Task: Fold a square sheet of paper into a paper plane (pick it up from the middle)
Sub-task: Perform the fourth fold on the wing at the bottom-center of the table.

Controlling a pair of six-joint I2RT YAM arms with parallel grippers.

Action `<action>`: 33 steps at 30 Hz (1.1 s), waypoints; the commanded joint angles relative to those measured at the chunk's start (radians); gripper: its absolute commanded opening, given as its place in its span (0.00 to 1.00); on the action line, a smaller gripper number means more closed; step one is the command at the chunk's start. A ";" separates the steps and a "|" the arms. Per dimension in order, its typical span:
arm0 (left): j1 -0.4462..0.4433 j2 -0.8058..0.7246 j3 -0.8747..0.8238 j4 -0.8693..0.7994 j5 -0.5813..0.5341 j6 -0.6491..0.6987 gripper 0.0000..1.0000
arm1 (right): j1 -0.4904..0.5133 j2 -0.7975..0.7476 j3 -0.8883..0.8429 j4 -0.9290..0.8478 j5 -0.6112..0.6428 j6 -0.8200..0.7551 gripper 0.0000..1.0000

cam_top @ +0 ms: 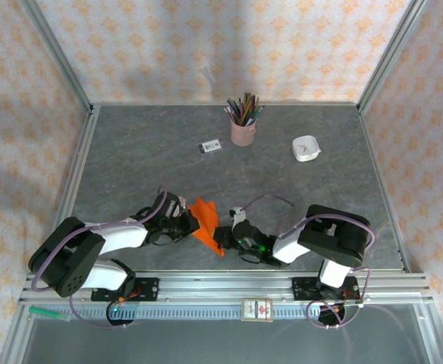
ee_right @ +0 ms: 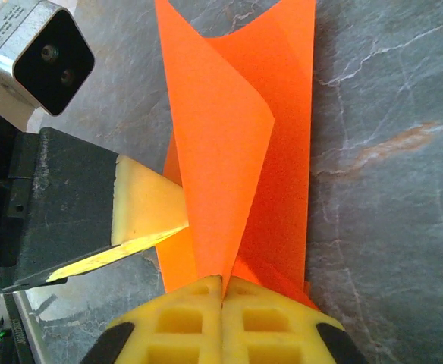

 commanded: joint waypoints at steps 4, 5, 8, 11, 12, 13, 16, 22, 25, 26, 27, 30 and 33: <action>-0.006 0.010 -0.013 -0.020 -0.042 0.017 0.00 | 0.003 -0.011 0.044 -0.074 0.019 -0.050 0.01; -0.006 0.008 -0.013 -0.021 -0.042 0.017 0.00 | 0.006 -0.021 0.053 -0.095 0.025 -0.063 0.01; -0.006 0.004 -0.011 -0.021 -0.042 0.013 0.00 | 0.020 -0.046 0.095 -0.194 0.064 -0.117 0.02; -0.006 -0.002 -0.008 -0.022 -0.039 0.009 0.00 | 0.038 -0.051 0.143 -0.300 0.110 -0.164 0.03; -0.006 -0.004 -0.005 -0.029 -0.040 0.010 0.00 | 0.042 -0.051 0.155 -0.326 0.120 -0.178 0.05; -0.006 -0.008 -0.004 -0.032 -0.041 0.011 0.00 | 0.045 -0.051 0.166 -0.347 0.131 -0.188 0.05; -0.005 -0.024 0.000 -0.040 -0.047 0.011 0.00 | 0.063 -0.048 0.201 -0.414 0.169 -0.230 0.10; -0.006 -0.007 0.002 -0.045 -0.048 0.020 0.00 | 0.096 -0.039 0.248 -0.513 0.242 -0.296 0.15; -0.005 -0.001 0.001 -0.042 -0.047 0.022 0.00 | 0.112 -0.033 0.269 -0.554 0.268 -0.331 0.16; -0.006 0.001 0.002 -0.042 -0.047 0.022 0.00 | 0.118 -0.033 0.277 -0.566 0.274 -0.344 0.16; -0.006 0.001 0.002 -0.044 -0.047 0.024 0.00 | 0.124 -0.031 0.282 -0.577 0.283 -0.358 0.16; -0.004 0.006 0.006 -0.044 -0.047 0.026 0.00 | 0.137 -0.033 0.291 -0.603 0.294 -0.390 0.17; -0.004 0.013 0.007 -0.046 -0.047 0.029 0.00 | 0.147 -0.037 0.290 -0.613 0.295 -0.419 0.19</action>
